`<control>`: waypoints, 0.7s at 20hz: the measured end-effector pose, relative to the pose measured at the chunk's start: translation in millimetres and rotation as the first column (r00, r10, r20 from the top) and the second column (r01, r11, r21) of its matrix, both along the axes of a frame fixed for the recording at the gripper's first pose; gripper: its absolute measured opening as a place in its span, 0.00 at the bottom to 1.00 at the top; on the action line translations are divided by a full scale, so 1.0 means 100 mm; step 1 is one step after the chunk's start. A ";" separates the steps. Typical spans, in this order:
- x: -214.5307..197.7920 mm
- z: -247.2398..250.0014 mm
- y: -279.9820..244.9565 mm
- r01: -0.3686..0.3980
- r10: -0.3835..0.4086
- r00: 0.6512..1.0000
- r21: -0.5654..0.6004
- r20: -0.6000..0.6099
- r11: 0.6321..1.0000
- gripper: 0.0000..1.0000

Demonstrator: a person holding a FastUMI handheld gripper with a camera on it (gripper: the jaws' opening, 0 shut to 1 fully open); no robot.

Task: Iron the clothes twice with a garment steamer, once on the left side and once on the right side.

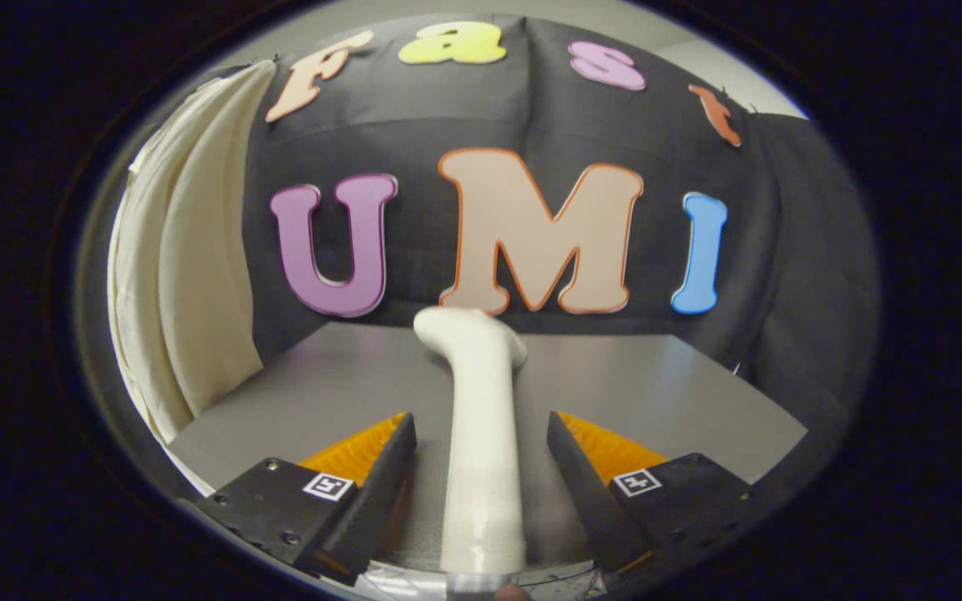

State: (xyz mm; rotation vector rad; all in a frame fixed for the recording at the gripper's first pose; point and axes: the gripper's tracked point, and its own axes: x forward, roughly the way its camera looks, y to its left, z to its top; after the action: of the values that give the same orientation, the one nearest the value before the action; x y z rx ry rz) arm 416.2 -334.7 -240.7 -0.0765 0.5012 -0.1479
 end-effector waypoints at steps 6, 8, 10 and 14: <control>0.10 0.00 0.03 -0.051 0.052 0.998 0.031 -0.035 0.998 0.79; 0.16 -0.03 -0.06 -0.017 0.019 0.999 0.032 -0.048 0.999 0.62; 0.15 -0.02 -0.08 -0.005 0.007 0.998 0.028 -0.055 1.000 0.45; 0.10 0.00 -0.07 -0.016 0.015 0.996 -0.001 -0.092 1.000 0.41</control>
State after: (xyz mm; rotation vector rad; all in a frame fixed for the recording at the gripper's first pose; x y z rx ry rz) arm 425.7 -341.7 -240.7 -0.0889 0.5923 -0.1299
